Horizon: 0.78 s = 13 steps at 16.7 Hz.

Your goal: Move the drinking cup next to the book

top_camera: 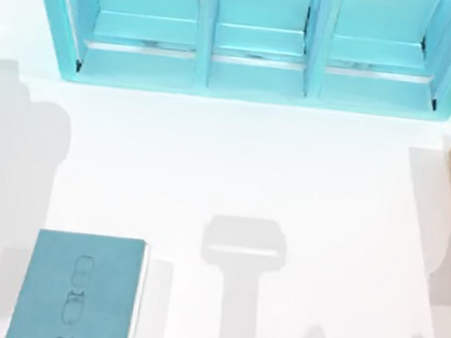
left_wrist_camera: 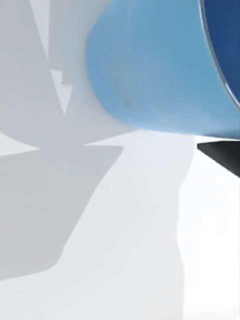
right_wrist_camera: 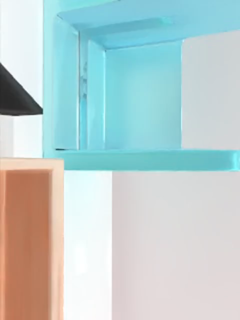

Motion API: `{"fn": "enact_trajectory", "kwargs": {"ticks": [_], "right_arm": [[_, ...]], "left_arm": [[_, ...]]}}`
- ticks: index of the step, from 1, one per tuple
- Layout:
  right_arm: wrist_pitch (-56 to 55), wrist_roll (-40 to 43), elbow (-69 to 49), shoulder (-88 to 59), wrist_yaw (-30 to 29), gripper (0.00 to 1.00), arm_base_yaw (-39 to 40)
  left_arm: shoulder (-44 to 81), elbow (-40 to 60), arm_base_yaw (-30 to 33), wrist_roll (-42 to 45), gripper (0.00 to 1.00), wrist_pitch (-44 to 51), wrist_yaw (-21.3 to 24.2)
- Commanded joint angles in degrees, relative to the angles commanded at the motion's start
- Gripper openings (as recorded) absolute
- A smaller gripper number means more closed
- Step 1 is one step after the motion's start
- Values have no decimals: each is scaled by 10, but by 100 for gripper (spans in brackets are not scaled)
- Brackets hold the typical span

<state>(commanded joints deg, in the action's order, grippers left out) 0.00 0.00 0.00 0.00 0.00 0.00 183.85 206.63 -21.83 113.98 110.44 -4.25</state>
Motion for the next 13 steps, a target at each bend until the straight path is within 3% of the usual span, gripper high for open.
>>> {"fn": "enact_trajectory", "kwargs": {"ticks": [2, 9, 10, 13], "right_arm": [[0, 0, 0, 0, 0, 100, 0], [0, 0, 0, 0, 0, 100, 0], [0, 0, 0, 0, 0, 100, 0], [0, 0, 0, 0, 0, 100, 0]], "left_arm": [[0, 0, 0, 0, 0, 0, 0], [0, 0, 0, 0, 0, 0, 0], [-16, -20, 8, 1, 0, -61, 9], [-35, -42, 9, 2, 0, -63, 9]]}}
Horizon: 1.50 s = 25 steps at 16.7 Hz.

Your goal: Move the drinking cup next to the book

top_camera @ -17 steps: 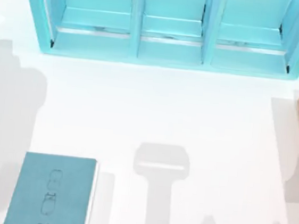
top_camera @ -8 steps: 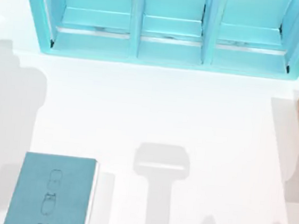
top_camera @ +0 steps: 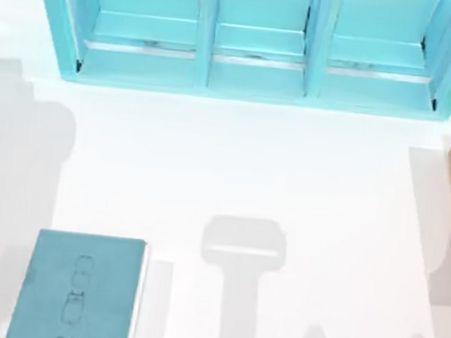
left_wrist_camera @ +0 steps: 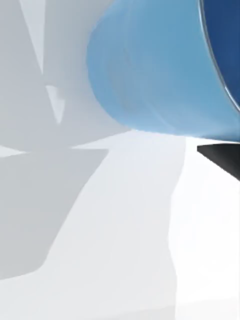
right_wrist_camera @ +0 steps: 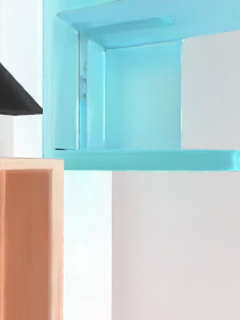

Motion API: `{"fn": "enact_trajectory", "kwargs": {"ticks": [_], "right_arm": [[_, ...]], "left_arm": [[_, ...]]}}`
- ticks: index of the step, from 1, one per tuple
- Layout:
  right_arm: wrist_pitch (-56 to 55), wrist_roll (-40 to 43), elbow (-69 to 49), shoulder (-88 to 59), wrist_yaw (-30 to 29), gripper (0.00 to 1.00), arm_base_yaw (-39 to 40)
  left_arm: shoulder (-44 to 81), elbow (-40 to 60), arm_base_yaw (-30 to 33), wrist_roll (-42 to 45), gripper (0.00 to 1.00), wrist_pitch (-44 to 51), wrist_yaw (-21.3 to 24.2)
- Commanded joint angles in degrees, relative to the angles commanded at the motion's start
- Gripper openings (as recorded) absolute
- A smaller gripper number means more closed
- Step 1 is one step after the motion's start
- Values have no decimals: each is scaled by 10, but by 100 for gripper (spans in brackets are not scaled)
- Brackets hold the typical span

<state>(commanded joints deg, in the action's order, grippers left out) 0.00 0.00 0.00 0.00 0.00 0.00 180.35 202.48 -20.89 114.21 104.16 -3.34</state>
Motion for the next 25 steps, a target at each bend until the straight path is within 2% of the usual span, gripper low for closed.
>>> {"fn": "enact_trajectory", "kwargs": {"ticks": [6, 12, 15, 19, 25], "right_arm": [[0, 0, 0, 0, 0, 100, 0], [0, 0, 0, 0, 0, 100, 0], [0, 0, 0, 0, 0, 100, 0], [0, 0, 0, 0, 0, 100, 0], [0, 0, 0, 0, 0, 100, 0]], "left_arm": [[-91, -103, -2, -2, 0, -10, -1], [-99, -110, -1, -1, 0, -11, -2], [-131, -138, 27, -24, 0, -37, 0], [-250, -248, 79, -124, 0, -74, -8], [-448, -518, 120, -393, 0, -88, -36]]}}
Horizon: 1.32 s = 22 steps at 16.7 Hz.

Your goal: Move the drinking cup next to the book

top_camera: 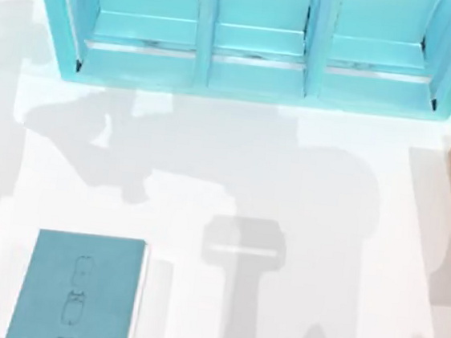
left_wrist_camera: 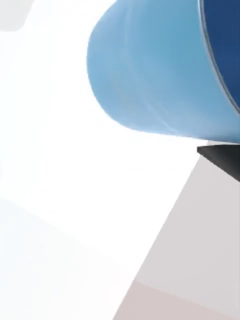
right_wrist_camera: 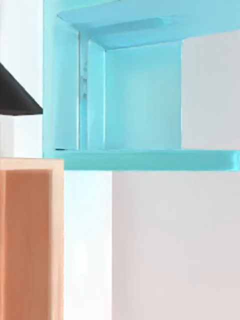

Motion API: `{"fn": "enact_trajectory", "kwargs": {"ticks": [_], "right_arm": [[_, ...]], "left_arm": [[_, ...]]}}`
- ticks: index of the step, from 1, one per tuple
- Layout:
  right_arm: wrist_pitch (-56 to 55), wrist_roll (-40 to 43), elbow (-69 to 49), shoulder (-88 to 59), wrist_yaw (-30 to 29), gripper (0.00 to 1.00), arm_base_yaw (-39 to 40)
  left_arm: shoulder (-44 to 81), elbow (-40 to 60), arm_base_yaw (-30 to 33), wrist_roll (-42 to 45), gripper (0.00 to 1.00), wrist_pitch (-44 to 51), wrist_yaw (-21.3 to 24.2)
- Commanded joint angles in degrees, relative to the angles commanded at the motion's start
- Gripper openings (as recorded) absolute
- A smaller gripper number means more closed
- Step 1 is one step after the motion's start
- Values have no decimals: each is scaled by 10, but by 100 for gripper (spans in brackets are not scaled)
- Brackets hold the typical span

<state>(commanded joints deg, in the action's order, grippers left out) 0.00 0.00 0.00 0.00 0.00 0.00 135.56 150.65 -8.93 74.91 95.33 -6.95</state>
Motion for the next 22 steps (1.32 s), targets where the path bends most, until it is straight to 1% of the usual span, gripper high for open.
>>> {"fn": "enact_trajectory", "kwargs": {"ticks": [3, 7, 9, 11, 13, 16, 19, 22], "right_arm": [[0, 0, 0, 0, 0, 100, 0], [0, 0, 0, 0, 0, 100, 0], [0, 0, 0, 0, 0, 100, 0], [0, 0, 0, 0, 0, 100, 0], [0, 0, 0, 0, 0, 100, 0], [0, 0, 0, 0, 0, 100, 0], [0, 0, 0, 0, 0, 100, 0], [0, 0, 0, 0, 0, 100, 0]], "left_arm": [[-70, -205, 11, -163, 0, 0, 1], [-210, -509, 23, -430, 0, 0, 27], [-304, -632, 35, -546, 0, -11, 44], [-404, -732, 53, -641, 0, -29, 61], [-487, -806, 79, -714, 0, -55, 71], [-569, -874, 128, -782, 0, -101, 69], [-601, -898, 157, -804, 0, -127, 59], [-601, -898, 157, -804, 0, -127, 59]]}}
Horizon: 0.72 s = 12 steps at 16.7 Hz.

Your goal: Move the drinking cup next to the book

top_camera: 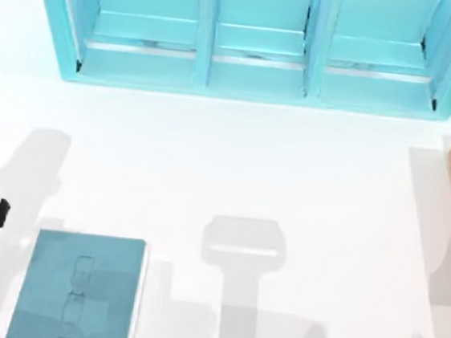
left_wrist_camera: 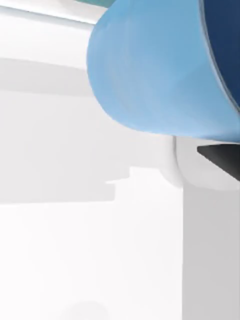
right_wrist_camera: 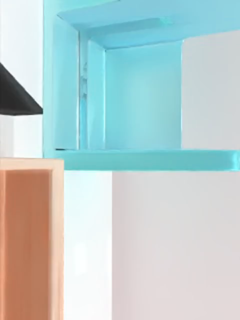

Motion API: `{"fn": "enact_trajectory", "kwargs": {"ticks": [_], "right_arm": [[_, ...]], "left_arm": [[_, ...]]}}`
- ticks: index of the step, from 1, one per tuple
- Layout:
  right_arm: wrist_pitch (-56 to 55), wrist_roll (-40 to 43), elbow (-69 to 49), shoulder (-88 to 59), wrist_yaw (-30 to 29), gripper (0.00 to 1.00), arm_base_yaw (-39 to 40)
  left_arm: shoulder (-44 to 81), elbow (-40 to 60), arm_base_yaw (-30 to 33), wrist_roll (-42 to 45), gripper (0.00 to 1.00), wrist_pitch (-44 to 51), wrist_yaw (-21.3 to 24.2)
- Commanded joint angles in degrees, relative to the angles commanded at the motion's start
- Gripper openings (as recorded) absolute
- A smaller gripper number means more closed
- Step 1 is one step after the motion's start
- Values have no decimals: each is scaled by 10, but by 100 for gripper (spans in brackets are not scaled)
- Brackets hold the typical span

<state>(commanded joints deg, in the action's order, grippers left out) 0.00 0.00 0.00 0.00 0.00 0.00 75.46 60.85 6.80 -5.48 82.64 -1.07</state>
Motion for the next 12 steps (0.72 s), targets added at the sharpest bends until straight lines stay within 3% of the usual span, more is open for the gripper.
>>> {"fn": "enact_trajectory", "kwargs": {"ticks": [5, 12], "right_arm": [[0, 0, 0, 0, 0, 100, 0], [0, 0, 0, 0, 0, 100, 0]], "left_arm": [[2, -20, -5, 2, 0, -20, 0], [10, -136, -7, 6, 0, -147, -1]]}}
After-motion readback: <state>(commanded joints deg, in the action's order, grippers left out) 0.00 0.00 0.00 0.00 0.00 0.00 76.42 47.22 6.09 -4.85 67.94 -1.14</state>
